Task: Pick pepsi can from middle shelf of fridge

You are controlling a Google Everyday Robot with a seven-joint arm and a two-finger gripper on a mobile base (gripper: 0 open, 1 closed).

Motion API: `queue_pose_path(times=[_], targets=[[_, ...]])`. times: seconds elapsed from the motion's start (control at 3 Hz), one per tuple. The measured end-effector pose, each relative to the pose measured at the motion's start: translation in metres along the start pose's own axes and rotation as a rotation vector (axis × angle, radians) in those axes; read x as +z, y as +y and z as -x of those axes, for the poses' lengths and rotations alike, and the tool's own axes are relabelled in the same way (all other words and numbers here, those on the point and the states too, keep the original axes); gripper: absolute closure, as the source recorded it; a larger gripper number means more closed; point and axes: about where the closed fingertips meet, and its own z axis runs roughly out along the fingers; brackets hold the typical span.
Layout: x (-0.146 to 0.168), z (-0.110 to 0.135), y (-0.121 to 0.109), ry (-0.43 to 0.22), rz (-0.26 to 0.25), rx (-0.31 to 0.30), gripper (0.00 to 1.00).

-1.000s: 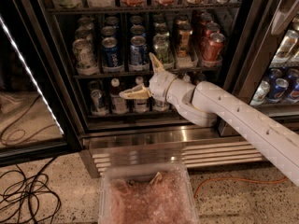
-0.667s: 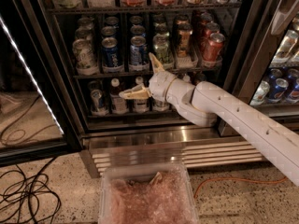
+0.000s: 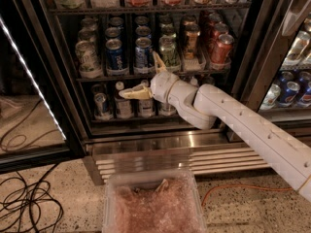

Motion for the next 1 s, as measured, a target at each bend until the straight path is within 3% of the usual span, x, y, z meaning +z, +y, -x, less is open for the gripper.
queue_pose_path(times=[0.67, 1.0], targets=[[0.0146, 0.0102, -0.0067, -0.029, -0.015, -0.003, 0.00], [0.0129, 0.0088, -0.0091, -0.042, -0.064, 0.009, 0.00]])
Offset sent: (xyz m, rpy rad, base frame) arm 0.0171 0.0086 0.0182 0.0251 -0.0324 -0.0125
